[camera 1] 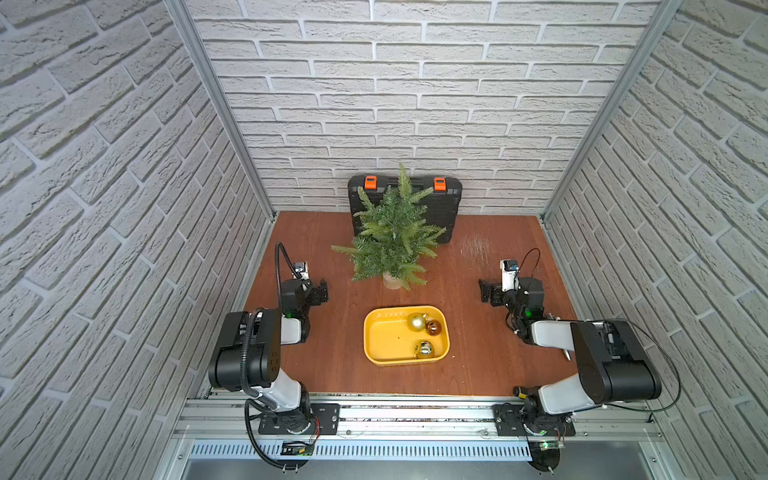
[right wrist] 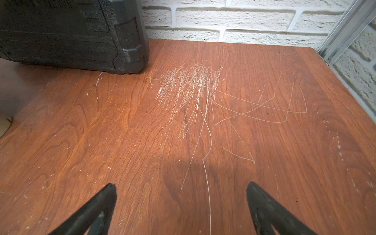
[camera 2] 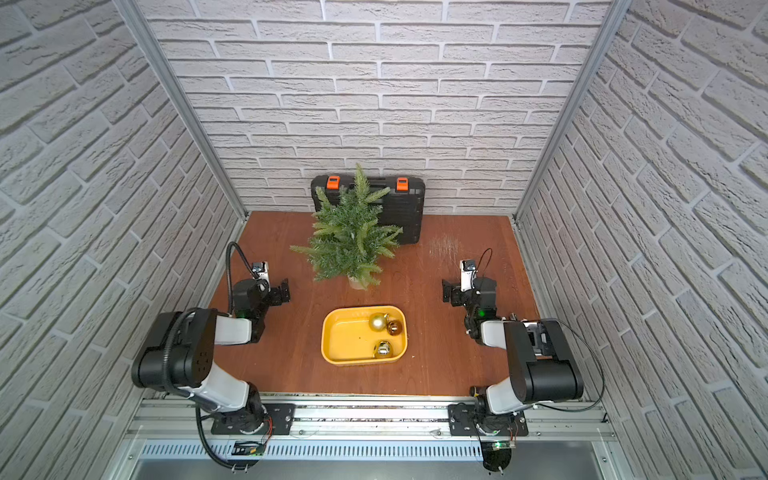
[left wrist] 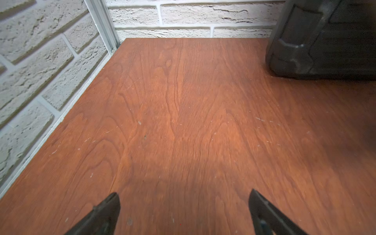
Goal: Decorate the small christmas tree with ornaments
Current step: Pick up an ornament from the container.
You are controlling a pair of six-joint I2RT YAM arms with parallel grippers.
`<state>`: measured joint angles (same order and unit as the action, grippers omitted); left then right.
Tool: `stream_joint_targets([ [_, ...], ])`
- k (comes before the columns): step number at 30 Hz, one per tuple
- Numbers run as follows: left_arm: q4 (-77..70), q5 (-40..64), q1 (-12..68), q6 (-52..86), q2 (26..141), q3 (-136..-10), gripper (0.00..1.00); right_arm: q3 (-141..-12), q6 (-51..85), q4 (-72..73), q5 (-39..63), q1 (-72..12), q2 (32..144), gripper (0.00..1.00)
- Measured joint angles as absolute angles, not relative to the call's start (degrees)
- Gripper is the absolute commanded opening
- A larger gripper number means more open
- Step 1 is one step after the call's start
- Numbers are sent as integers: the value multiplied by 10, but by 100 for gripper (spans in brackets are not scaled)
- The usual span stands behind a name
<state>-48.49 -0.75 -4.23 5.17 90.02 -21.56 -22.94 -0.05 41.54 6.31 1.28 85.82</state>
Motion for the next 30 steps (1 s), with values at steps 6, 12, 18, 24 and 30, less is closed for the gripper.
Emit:
stream_joint_targets([
  [6, -485, -8, -42, 52, 900, -216, 98, -229, -1, 413, 63, 13, 858, 100],
  [12, -485, -8, -42, 52, 900, -216, 98, -229, -1, 414, 63, 13, 858, 100],
  [18, -485, -8, -43, 52, 900, -216, 98, -229, -1, 414, 63, 13, 858, 100],
  [24, -485, -5, -44, 52, 900, -216, 98, -229, -1, 414, 63, 13, 858, 100],
  [30, -485, -1, -45, 52, 900, -216, 98, -229, -1, 414, 63, 13, 858, 100],
])
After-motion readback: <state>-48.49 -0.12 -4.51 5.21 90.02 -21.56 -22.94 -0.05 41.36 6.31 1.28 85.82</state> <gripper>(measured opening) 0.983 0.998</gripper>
